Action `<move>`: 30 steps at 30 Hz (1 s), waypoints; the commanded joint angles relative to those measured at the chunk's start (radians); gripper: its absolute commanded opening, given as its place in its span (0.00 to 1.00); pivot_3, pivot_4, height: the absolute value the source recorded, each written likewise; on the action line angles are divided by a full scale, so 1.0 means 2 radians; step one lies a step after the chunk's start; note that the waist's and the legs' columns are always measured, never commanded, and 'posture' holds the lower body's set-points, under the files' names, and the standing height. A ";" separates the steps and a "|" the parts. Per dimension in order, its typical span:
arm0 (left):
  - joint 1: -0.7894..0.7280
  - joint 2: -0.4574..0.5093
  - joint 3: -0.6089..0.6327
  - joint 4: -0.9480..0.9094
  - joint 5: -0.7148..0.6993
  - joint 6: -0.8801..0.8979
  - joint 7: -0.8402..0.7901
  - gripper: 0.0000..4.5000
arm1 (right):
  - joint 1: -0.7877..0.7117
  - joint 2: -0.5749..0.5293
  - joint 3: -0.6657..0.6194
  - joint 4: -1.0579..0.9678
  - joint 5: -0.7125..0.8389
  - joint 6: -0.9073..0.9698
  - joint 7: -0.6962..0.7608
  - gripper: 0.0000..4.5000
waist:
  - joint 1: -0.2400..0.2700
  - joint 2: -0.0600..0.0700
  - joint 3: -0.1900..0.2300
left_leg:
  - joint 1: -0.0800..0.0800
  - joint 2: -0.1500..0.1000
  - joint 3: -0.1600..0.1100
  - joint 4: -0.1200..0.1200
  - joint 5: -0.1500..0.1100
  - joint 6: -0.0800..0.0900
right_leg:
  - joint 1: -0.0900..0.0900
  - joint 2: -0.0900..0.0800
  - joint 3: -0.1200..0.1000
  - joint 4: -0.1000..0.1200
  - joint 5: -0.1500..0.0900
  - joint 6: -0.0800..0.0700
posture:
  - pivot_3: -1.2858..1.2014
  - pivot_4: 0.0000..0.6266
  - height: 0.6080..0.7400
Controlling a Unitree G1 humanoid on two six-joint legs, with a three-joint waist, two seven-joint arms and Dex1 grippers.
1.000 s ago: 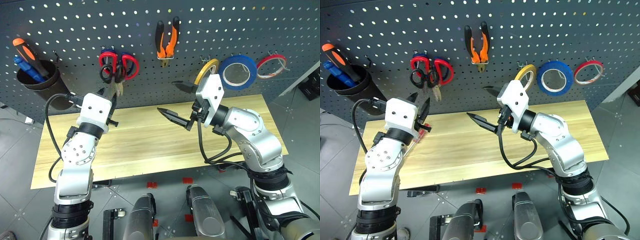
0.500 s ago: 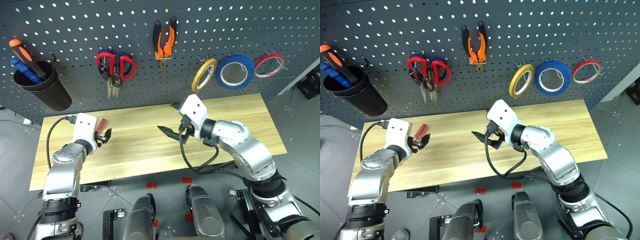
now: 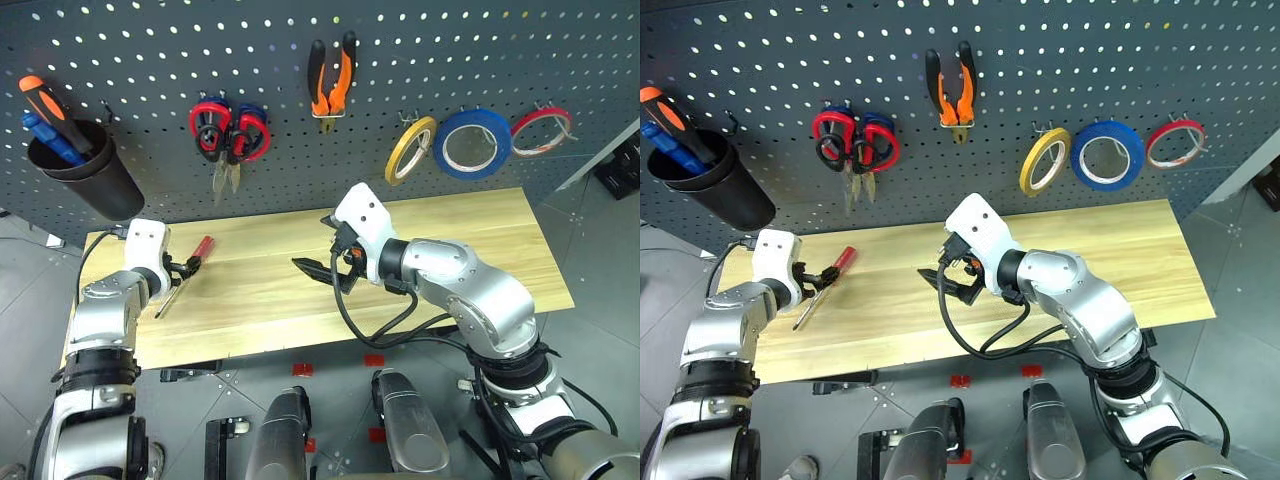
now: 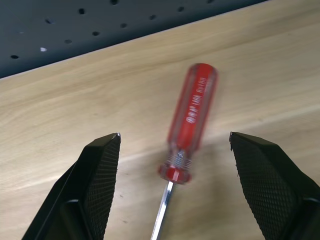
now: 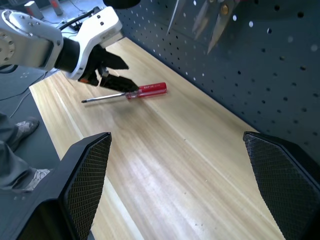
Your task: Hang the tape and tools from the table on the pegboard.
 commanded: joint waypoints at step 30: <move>0.273 -0.047 0.103 -0.445 -0.080 -0.091 -0.039 0.19 | 0.045 -0.099 -0.041 -0.067 0.051 -0.158 0.110 1.00 | -0.001 -0.002 -0.001 | -0.001 0.001 0.000 -0.001 0.001 -0.002 | 0.000 -0.003 0.000 -0.004 0.002 -0.001 | 0.43 0.45 1.00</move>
